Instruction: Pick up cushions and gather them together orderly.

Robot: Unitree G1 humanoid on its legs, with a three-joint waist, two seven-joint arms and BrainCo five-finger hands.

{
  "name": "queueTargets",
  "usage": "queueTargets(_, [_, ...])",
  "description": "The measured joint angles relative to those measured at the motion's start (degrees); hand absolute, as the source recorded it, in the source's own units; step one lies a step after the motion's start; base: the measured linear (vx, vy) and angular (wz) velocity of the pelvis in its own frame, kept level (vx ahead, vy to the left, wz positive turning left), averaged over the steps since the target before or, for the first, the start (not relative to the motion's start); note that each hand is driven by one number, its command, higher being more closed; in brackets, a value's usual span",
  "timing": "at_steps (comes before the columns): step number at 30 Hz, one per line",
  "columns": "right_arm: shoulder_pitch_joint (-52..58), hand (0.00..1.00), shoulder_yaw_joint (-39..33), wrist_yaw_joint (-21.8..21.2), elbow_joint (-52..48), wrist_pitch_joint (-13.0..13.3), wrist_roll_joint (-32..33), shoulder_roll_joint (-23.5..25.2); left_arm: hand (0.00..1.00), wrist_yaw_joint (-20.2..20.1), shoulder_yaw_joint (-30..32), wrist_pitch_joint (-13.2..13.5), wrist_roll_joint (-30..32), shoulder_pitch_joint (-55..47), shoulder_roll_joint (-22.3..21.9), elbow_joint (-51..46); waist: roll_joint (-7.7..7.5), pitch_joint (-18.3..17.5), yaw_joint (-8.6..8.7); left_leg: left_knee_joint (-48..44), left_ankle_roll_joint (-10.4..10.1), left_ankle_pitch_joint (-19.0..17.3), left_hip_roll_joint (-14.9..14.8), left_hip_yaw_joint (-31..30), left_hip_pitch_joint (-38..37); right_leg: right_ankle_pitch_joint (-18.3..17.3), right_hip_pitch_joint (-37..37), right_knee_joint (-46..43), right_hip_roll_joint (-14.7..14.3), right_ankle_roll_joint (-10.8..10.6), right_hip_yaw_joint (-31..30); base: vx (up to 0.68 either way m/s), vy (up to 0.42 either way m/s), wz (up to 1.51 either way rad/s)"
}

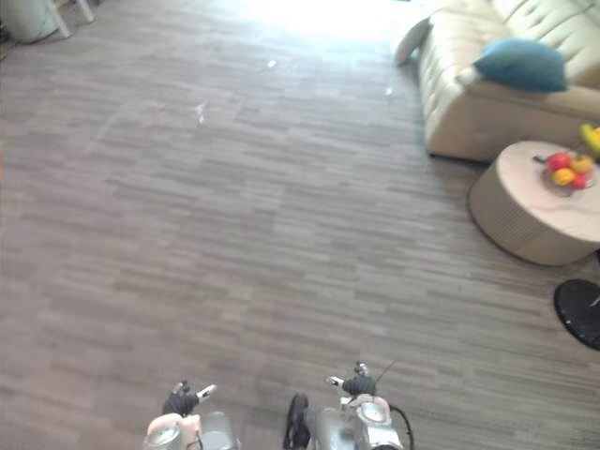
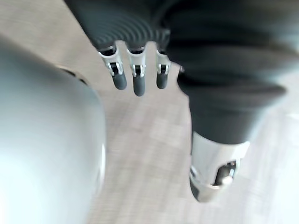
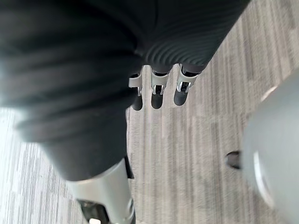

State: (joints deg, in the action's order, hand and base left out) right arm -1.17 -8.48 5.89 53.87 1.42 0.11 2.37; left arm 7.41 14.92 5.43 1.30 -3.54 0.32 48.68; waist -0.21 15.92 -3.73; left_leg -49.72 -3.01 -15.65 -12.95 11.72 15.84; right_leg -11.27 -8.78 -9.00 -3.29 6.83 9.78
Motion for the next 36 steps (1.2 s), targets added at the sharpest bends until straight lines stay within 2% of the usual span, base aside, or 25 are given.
queueTargets(3, [0.1, 0.00, -0.3, 0.8, 1.2, 0.0, 0.0, 0.0, 0.00, 0.2, 1.2, 0.6, -1.2, 0.0, -1.7, -1.2, 0.06, -0.1, -0.56, 29.0, -1.5, 6.0, 5.9, -3.6, 4.1, -4.0, -5.6, 2.8, 3.2, -3.9, -4.4, 0.64, 0.275, -0.68])
queueTargets(4, [0.3, 0.00, -0.3, 1.0, 1.3, 0.0, 0.0, -0.1, 0.00, 0.2, 1.1, 0.6, -1.5, -0.1, -1.7, -1.2, 0.24, -0.2, -0.69, 31.4, -1.4, 6.8, 5.9, -3.6, 4.1, -4.9, -6.4, 2.9, 3.4, -4.6, -5.0, 0.60, 0.363, -0.68])
queueTargets(5, [0.5, 0.00, -0.2, 1.1, 1.9, 0.0, 0.0, 0.1, 0.00, 0.1, 1.2, 0.6, -1.9, -0.1, -1.4, -1.3, -0.42, -1.0, -1.85, 29.8, -0.6, 13.6, 6.0, -2.5, 3.8, -7.7, -8.4, 2.5, 5.1, -5.3, -7.2, 0.65, 0.375, -0.92])
queueTargets(6, [1.7, 0.00, 0.1, 1.1, 1.9, 0.0, -0.1, 1.2, 0.00, 0.1, 1.3, 0.4, -1.9, -0.2, -0.9, -1.4, -2.55, -2.9, -2.56, 25.6, 1.8, 12.5, 6.4, 0.1, 4.0, -7.9, -7.2, -1.9, 7.1, -5.3, -8.7, 0.83, 0.437, -1.03])
queueTargets(8, [1.9, 0.00, 0.8, 0.8, 1.8, 0.0, -0.1, 1.6, 0.00, 0.2, 1.6, 0.4, -1.9, -0.2, -0.8, -1.3, -3.61, -3.5, -3.17, 23.8, 3.0, 9.8, 6.5, 2.2, 2.9, -6.8, -4.2, -9.6, 8.8, -7.1, -9.4, 0.75, 0.391, -0.74])
queueTargets(9, [2.0, 0.00, 0.2, 0.8, 1.3, 0.0, -0.2, 1.7, 0.00, 0.2, 1.4, 0.3, -1.9, -0.2, 0.0, -0.7, -4.65, -3.1, -3.07, 22.4, 4.6, 5.4, 7.6, 5.3, -1.5, -2.2, 2.5, -27.2, 11.6, -11.5, -10.8, 0.63, 0.374, -0.58])
queueTargets(10, [2.4, 0.00, -0.2, 0.8, 1.1, 0.1, -0.2, 1.3, 0.00, 0.3, 0.8, -0.1, -1.7, -0.1, 0.5, -0.3, -4.71, -3.1, -2.34, 22.6, 4.8, 3.2, 8.9, 5.5, -4.4, 1.3, 6.2, -37.4, 13.2, -12.7, -10.6, 0.64, 0.374, -0.50])
queueTargets(12, [2.5, 0.00, -0.4, 0.8, -0.3, 0.6, -0.3, 1.0, 0.00, 0.5, 0.3, -0.9, -1.3, 0.0, 0.8, 2.1, -3.73, -2.6, -0.71, 25.3, 4.9, -0.5, 10.7, 5.7, -13.2, 0.9, 11.5, -50.4, 15.0, -12.5, -7.4, 0.53, 0.234, 0.00])
queueTargets(13, [2.5, 0.00, -0.4, 0.8, -0.8, 0.7, -0.3, 0.9, 0.00, 0.7, 0.1, -0.9, -1.3, 0.0, 0.8, 2.5, -3.57, -2.6, -0.33, 26.5, 5.0, -1.1, 10.8, 5.8, -15.5, 0.1, 12.7, -51.0, 15.2, -12.1, -5.7, 0.70, 0.224, 0.13])
queueTargets(16, [2.5, 0.00, -0.8, 0.4, -2.2, 1.5, -0.3, 1.1, 0.00, 1.3, -1.3, -0.9, -1.3, 0.1, 0.8, 3.7, -2.76, -3.0, 0.24, 33.1, 4.1, -3.1, 10.8, 5.7, -24.1, -3.3, 22.3, -43.7, 15.6, -9.9, 4.4, 0.56, 0.116, 0.03])
queueTargets(18, [2.1, 0.00, -1.7, 0.2, -3.2, 1.5, -0.2, 0.6, 0.00, 1.3, -1.6, -0.9, -1.3, 0.4, 0.8, 5.2, -2.23, -2.8, 0.91, 36.2, 4.0, -3.5, 10.5, 5.7, -28.3, -2.5, 26.6, -31.9, 13.1, -10.0, 6.7, 0.66, 0.049, 0.12])
queueTargets(20, [2.0, 0.00, -2.6, 0.1, -3.5, 1.5, -0.2, -0.3, 0.00, 1.2, -2.7, -1.0, -0.9, 0.0, 0.9, 6.1, -1.82, -2.7, 1.62, 41.1, 2.7, -4.4, 10.8, 4.2, -35.0, 5.0, 28.3, -11.0, 9.0, -9.1, 6.8, 0.65, -0.029, 0.50])
queueTargets(21, [2.1, 0.00, -2.6, 0.1, -3.5, 1.5, -0.2, -0.3, 0.00, 1.2, -2.7, -0.9, -0.6, -0.3, 0.9, 6.0, -1.85, -2.7, 1.62, 41.4, 2.4, -4.7, 10.9, 3.6, -36.0, 5.8, 28.4, -9.5, 8.5, -8.8, 6.2, 0.72, -0.088, 0.72])
queueTargets(22, [2.6, 0.00, -2.5, 0.1, -3.5, 1.4, -0.1, -0.4, 0.00, 1.2, -2.5, -0.7, 0.0, -1.0, 0.9, 5.8, -2.47, -3.1, 1.81, 40.6, 2.2, -5.5, 11.6, 0.5, -38.5, 8.4, 28.9, -10.9, 8.0, -5.4, 3.1, 0.78, -0.150, 0.92])
queueTargets(23, [2.5, 0.00, -2.5, -0.2, -3.5, 1.3, -0.2, -1.1, 0.00, 1.1, -2.6, -0.9, 0.9, -1.4, 0.1, 6.0, -1.39, -3.8, 2.61, 36.4, 2.3, -5.6, 10.2, -2.9, -38.8, 10.8, 29.2, -16.9, 8.2, -3.1, 2.5, 0.78, -0.185, 0.99])
queueTargets(24, [2.5, 0.00, -2.5, -0.3, -3.5, 1.3, -0.3, -1.9, 0.00, 1.1, -2.9, -0.9, 0.9, -1.7, -0.7, 6.1, -0.20, -4.5, 3.04, 33.2, 2.3, -5.6, 9.1, -4.0, -37.8, 9.0, 28.9, -18.8, 7.9, -3.3, 3.7, 0.76, -0.205, 0.86])
queueTargets(25, [2.4, 0.00, -2.5, -0.3, -3.5, 0.9, -0.3, -3.2, 0.00, 1.1, -2.8, -0.8, 0.9, -2.0, -2.4, 5.9, 2.92, -5.8, 3.13, 22.1, 0.7, -4.0, 6.1, -5.6, -33.1, 4.9, 27.8, -20.4, 7.2, -2.9, 6.0, 0.73, -0.194, 0.44])
queueTargets(26, [2.1, 0.00, -2.5, -0.3, -3.7, 0.8, -0.2, -3.7, 0.00, 1.0, -1.9, -0.8, 1.0, -1.8, -3.3, 5.7, 4.44, -5.7, 3.12, 13.2, -0.3, -0.5, 4.4, -6.3, -29.4, 3.0, 26.5, -20.7, 6.2, -2.6, 6.3, 0.88, -0.213, 0.09])
queueTargets(27, [1.7, 0.00, -2.0, -0.3, -3.7, 0.6, -0.2, -4.2, 0.00, 0.6, -1.0, -1.0, 1.3, -2.0, -3.8, 5.5, 6.22, -5.0, 2.77, -2.9, -3.2, 9.5, 0.4, -5.5, -21.8, 0.6, 21.9, -18.2, 3.5, -1.8, 5.7, 0.74, -0.151, -0.23])
queueTargets(28, [1.5, 0.00, -2.0, -0.3, -3.3, 0.6, -0.2, -4.0, 0.00, 0.3, -0.8, -1.0, 1.5, -2.0, -3.7, 5.4, 6.61, -4.8, 2.62, -7.3, -3.1, 8.6, -1.2, -4.5, -19.9, 0.3, 19.6, -16.7, 2.4, -1.6, 5.4, 0.87, -0.121, -0.45])
queueTargets(30, [1.2, 0.00, -2.0, -0.1, -2.2, -0.4, -0.1, -2.0, 0.00, -0.1, -0.5, -0.8, 2.0, -1.8, -2.4, 3.6, 4.32, -3.3, 1.87, -14.9, -2.4, 3.2, -3.5, 0.3, -12.2, -0.1, 7.2, -7.3, 1.4, -1.2, 3.3, 0.83, -0.097, -0.33])
queueTargets(32, [1.2, 0.00, -2.0, -0.1, -0.7, -0.4, -0.1, -1.2, 0.00, -0.1, -0.7, -0.6, 1.9, -1.7, -1.8, 2.7, 2.99, -3.1, 1.50, -12.6, -1.3, 1.0, -3.2, 2.5, -8.6, 0.1, 2.8, -3.5, 1.5, -1.6, 2.2, 0.56, -0.046, -0.34])
queueTargets(33, [0.2, 0.00, -2.0, 0.0, 1.7, -0.6, -0.1, -1.0, 0.00, -0.1, -0.7, -0.4, 1.7, -1.6, -1.3, 1.1, 2.32, -3.1, -0.01, -2.9, 1.0, -1.5, -1.3, 4.5, -2.9, 0.2, -1.7, 0.2, 2.2, -1.6, 0.7, 0.48, 0.003, -0.45])
queueTargets(34, [0.1, 0.00, -2.0, 0.0, 2.0, -0.7, -0.1, -1.0, 0.00, -0.1, -0.8, -0.1, 1.5, -1.6, -1.4, 0.8, 2.33, -3.1, -0.17, 0.4, 1.3, -1.7, -0.7, 4.7, -1.6, 0.2, -2.4, 1.0, 2.4, -1.6, 0.3, 0.70, 0.101, -0.72])
queueTargets(36, [0.1, 0.00, -2.0, 0.8, 2.5, -0.4, -0.1, -1.0, 0.00, 0.1, -0.7, 0.6, 0.2, -1.7, -2.3, -0.4, 2.67, -3.2, -1.51, 27.3, -0.6, 5.0, 4.0, 4.6, 2.8, -2.3, -7.3, 5.7, 4.4, -5.4, -1.6, 0.62, 0.185, -0.72])
